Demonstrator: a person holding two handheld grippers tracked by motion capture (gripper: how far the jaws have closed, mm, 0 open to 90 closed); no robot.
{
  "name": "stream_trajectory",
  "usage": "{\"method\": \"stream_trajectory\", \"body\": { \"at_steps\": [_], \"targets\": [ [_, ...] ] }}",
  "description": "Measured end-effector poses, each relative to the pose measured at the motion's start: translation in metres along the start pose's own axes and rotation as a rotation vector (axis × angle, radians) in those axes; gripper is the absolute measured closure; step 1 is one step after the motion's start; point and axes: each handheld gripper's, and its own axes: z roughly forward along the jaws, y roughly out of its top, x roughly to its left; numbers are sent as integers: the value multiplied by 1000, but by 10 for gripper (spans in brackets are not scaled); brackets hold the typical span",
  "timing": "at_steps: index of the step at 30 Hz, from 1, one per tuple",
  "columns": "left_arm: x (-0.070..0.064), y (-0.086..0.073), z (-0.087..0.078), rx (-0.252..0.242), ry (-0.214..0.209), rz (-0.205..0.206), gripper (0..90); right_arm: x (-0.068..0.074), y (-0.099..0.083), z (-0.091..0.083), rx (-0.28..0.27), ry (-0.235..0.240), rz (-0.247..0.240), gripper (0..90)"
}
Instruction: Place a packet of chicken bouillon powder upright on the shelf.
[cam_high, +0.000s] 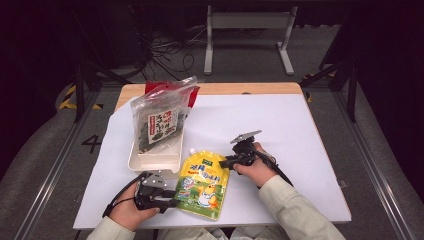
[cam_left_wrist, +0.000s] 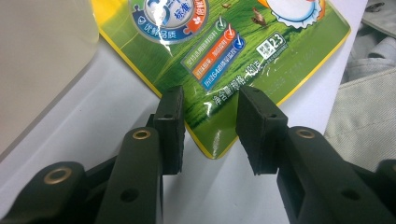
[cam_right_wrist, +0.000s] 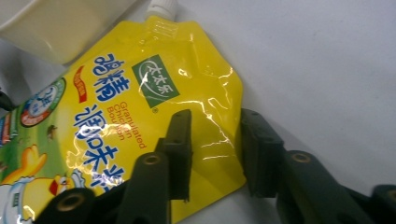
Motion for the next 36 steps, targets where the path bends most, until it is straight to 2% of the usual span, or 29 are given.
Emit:
{"method": "stream_trajectory", "body": {
  "at_steps": [1, 4, 6, 9, 10, 12, 15, 18, 21, 26, 28, 32, 36],
  "targets": [
    [0, 0, 0, 1, 0, 1, 632, -1, 0, 0, 5, -19, -14, 811],
    [0, -1, 0, -6, -2, 1, 632, -2, 1, 0, 10, -31, -34, 859],
    [1, -1, 0, -13, -5, -1, 630, -1, 1, -1, 10, -42, -27, 891],
    [1, -1, -1, -18, -4, 3, 631, -2, 2, -2, 10, -36, -16, 892],
    [1, -2, -2, -30, -1, 0, 639, -5, 2, -5, 9, -18, -7, 897],
    [2, -1, -4, -46, 6, -1, 672, -5, 3, -8, 10, -13, -21, 897],
    [2, -1, -4, -53, 3, -11, 653, -1, 4, -13, 0, -26, -57, 898],
    [0, 1, -4, -62, 2, -14, 575, 2, 5, -24, -29, -17, -73, 899],
    [-2, 3, -6, -90, -9, -25, 507, 4, 6, -39, -58, -36, -90, 899],
    [-7, 7, -11, -141, -1, -10, 458, 6, 6, -63, -122, -33, -104, 899],
    [-9, 10, -13, -158, -1, -4, 433, 11, 8, -76, -154, -38, -131, 899],
    [-10, 14, -13, -169, 7, 9, 412, 14, 11, -89, -179, -34, -154, 899],
    [-13, 21, -15, -211, 11, 36, 370, 22, 14, -104, -217, -28, -183, 899]
  ]
}}
